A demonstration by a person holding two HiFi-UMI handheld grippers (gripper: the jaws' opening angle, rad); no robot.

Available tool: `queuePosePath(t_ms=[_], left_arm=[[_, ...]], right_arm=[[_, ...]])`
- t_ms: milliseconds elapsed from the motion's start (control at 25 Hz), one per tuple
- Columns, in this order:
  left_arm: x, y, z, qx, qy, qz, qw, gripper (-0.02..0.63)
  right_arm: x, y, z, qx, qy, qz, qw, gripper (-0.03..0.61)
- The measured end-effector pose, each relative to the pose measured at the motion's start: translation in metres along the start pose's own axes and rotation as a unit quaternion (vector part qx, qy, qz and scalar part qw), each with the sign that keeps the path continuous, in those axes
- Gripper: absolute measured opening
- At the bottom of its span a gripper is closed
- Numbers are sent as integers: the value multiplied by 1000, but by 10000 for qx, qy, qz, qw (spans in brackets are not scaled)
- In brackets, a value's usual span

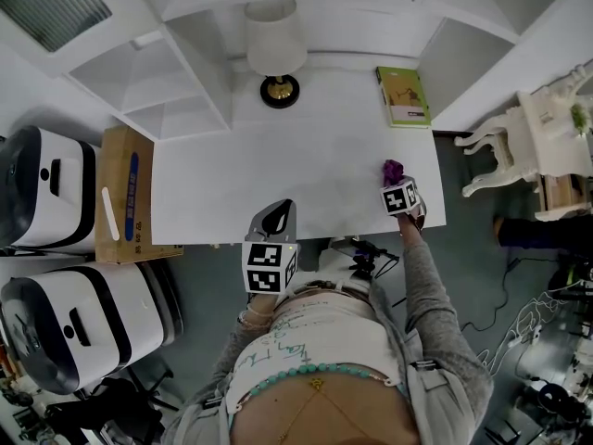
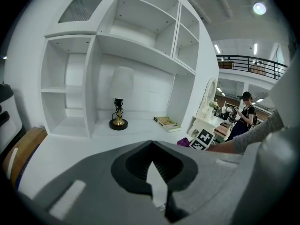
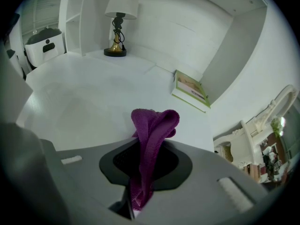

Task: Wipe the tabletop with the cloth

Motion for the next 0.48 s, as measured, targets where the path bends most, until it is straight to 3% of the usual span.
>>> queuePosePath(t_ms=[480], left_arm=[[-12,2,17,-94,-44,-77,9999,5]], right_arm=[[-3,-14,29,-140,-155,-36,9998,75]])
Point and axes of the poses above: the fingertips, and each gripper's own axes: x forward along the fingers, z to its left, y out of its underside, the point moved 6 cm from there along -x, backward along the fingers, and after that the axes turned 3 degrees about -z, right-handed, at the moved point
